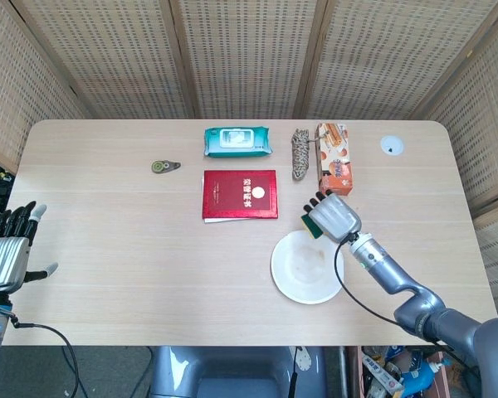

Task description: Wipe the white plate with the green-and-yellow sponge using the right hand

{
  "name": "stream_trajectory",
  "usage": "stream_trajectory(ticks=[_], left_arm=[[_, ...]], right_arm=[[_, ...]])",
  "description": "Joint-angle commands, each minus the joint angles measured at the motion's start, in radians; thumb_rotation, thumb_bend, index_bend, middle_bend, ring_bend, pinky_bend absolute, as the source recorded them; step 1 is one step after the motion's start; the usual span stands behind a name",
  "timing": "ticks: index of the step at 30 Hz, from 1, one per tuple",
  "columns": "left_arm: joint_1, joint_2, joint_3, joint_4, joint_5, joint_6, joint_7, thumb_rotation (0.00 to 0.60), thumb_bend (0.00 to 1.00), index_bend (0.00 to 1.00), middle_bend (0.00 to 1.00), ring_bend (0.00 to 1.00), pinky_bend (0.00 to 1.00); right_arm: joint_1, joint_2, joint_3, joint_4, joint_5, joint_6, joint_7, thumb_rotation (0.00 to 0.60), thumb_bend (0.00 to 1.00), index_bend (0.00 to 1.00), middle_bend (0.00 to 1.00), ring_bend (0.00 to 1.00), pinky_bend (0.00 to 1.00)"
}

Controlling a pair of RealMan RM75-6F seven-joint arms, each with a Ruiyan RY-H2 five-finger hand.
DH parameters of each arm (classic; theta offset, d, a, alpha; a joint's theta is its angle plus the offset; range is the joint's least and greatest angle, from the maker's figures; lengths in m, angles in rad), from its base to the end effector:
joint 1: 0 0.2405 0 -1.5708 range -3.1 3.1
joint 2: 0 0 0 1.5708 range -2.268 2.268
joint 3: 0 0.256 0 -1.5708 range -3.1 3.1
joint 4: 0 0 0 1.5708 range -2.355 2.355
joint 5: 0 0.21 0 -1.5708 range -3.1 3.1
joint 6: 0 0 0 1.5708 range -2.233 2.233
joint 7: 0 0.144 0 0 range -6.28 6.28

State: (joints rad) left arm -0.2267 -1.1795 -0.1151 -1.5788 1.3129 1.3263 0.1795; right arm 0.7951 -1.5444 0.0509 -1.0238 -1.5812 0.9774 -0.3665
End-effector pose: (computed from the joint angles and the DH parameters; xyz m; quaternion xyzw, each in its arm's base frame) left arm -0.3092 0.2379 0.1402 -0.6110 -0.3769 -0.3320 0.6118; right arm -0.1945 -0.3867 0.0089 0.8451 -0.0412 0.2605 0.4651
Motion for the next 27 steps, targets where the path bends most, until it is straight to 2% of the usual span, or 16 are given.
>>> stream_trajectory(ticks=[1,4,10,14,19,27], left_arm=[[-0.001,0.003,-0.001,-0.003,-0.009,-0.006,0.002,0.6,0.0,0.0,0.0,0.0,0.0],[-0.001,0.005,-0.001,-0.006,-0.014,-0.008,0.005,0.6,0.0,0.0,0.0,0.0,0.0],[-0.001,0.008,0.0,-0.011,-0.019,-0.009,0.008,0.6,0.0,0.0,0.0,0.0,0.0],[-0.003,0.009,-0.001,-0.012,-0.025,-0.012,0.01,0.6,0.0,0.0,0.0,0.0,0.0],[-0.007,0.015,0.004,-0.021,-0.035,-0.032,0.012,0.6,0.0,0.0,0.0,0.0,0.0],[-0.01,0.021,0.007,-0.031,-0.04,-0.042,0.015,0.6,0.0,0.0,0.0,0.0,0.0]], right_arm=[[-0.002,0.059,-0.017,-0.224,0.057,-0.094,-0.324,0.6,0.3,0.44,0.46,0.36,0.49],[-0.01,0.051,-0.013,-0.283,0.106,-0.11,-0.478,0.6,0.3,0.44,0.46,0.36,0.5],[-0.031,0.017,-0.006,-0.315,0.217,-0.105,-0.759,0.6,0.3,0.44,0.46,0.39,0.52],[-0.044,-0.01,-0.022,-0.328,0.265,-0.076,-0.92,0.6,0.3,0.44,0.47,0.4,0.55],[-0.035,-0.046,-0.067,-0.268,0.191,-0.043,-0.997,0.6,0.3,0.44,0.48,0.41,0.56],[-0.049,-0.113,-0.101,-0.154,0.13,-0.005,-1.006,0.6,0.3,0.44,0.48,0.41,0.58]])
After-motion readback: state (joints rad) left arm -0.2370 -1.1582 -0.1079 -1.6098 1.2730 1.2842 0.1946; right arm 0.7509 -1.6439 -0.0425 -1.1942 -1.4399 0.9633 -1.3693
